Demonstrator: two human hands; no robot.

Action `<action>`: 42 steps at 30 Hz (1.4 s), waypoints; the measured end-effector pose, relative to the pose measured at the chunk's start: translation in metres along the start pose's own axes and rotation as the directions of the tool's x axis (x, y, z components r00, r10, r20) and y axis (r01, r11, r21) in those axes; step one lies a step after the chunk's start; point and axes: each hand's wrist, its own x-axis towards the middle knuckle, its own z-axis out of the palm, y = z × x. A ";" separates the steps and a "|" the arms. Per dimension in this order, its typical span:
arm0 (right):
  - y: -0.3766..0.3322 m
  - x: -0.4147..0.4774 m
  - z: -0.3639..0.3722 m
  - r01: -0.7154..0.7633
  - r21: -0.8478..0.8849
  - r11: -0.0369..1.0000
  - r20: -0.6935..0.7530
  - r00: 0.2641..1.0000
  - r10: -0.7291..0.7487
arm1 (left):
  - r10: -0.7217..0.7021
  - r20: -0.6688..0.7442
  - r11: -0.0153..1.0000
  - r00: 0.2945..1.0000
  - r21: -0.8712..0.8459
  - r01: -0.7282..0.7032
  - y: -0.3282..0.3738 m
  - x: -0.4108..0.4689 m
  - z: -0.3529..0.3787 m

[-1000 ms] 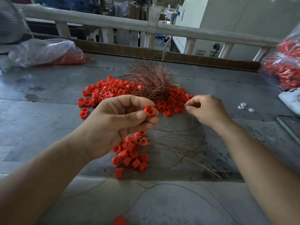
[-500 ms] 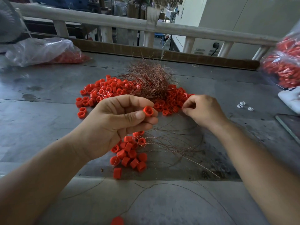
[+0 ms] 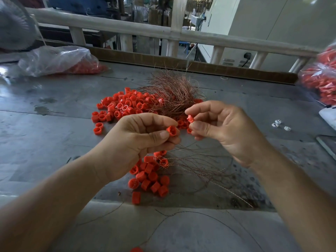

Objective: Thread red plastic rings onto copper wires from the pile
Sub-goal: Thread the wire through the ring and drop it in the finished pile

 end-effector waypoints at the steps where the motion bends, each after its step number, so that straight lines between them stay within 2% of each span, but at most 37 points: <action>1: 0.000 -0.001 0.002 0.003 -0.008 1.000 0.015 1.000 -0.003 | 0.002 -0.002 1.000 1.000 0.007 -0.002 0.000 0.000 0.000; 5: 0.001 -0.003 0.006 0.053 -0.106 0.993 0.034 0.998 -0.049 | 0.007 -0.011 0.999 1.000 0.041 -0.007 -0.001 0.000 0.000; 8: 0.003 -0.004 0.012 0.085 -0.156 0.984 -0.005 0.996 -0.086 | 0.010 -0.027 0.998 1.000 0.059 -0.008 -0.002 0.000 0.001; 13: 0.005 -0.007 0.022 0.191 -0.283 0.940 -0.017 0.979 -0.204 | 0.020 -0.055 0.994 0.998 0.109 -0.014 -0.002 0.000 0.003; 22: 0.003 -0.010 0.024 0.197 -0.357 0.913 -0.029 0.975 -0.221 | 0.019 -0.075 0.991 0.997 0.134 -0.009 -0.002 -0.001 0.006; 34: 0.004 -0.010 0.026 0.233 -0.451 0.862 -0.049 0.958 -0.284 | 0.086 -0.085 0.965 0.993 0.255 -0.062 -0.003 -0.004 0.006; 38: 0.003 -0.012 0.028 0.276 -0.475 0.836 -0.055 0.938 -0.341 | 0.081 -0.084 0.966 0.993 0.251 -0.058 -0.004 -0.005 0.007; 42: 0.005 -0.013 0.030 0.263 -0.453 0.852 -0.085 0.938 -0.335 | 0.062 -0.081 0.975 0.995 0.219 -0.043 -0.004 -0.005 0.007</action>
